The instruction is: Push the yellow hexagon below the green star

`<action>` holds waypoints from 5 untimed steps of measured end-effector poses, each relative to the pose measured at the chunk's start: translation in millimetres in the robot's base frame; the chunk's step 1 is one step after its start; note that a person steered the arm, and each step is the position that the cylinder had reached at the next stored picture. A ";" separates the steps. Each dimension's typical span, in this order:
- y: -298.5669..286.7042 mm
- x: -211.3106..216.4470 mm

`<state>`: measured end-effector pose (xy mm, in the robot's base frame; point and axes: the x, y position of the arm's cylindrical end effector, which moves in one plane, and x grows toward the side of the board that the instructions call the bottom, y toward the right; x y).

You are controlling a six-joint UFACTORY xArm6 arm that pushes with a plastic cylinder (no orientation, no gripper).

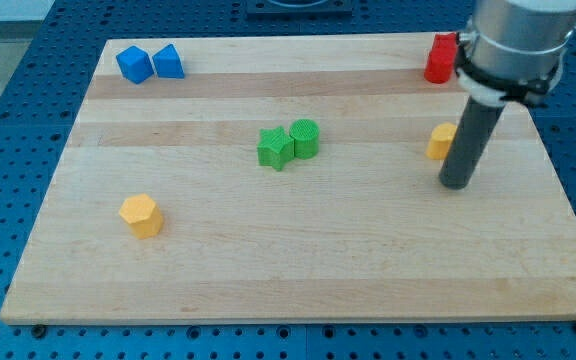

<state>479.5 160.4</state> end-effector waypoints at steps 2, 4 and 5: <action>-117.3 48.1; -246.2 81.7; -306.2 82.1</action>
<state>561.6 -145.9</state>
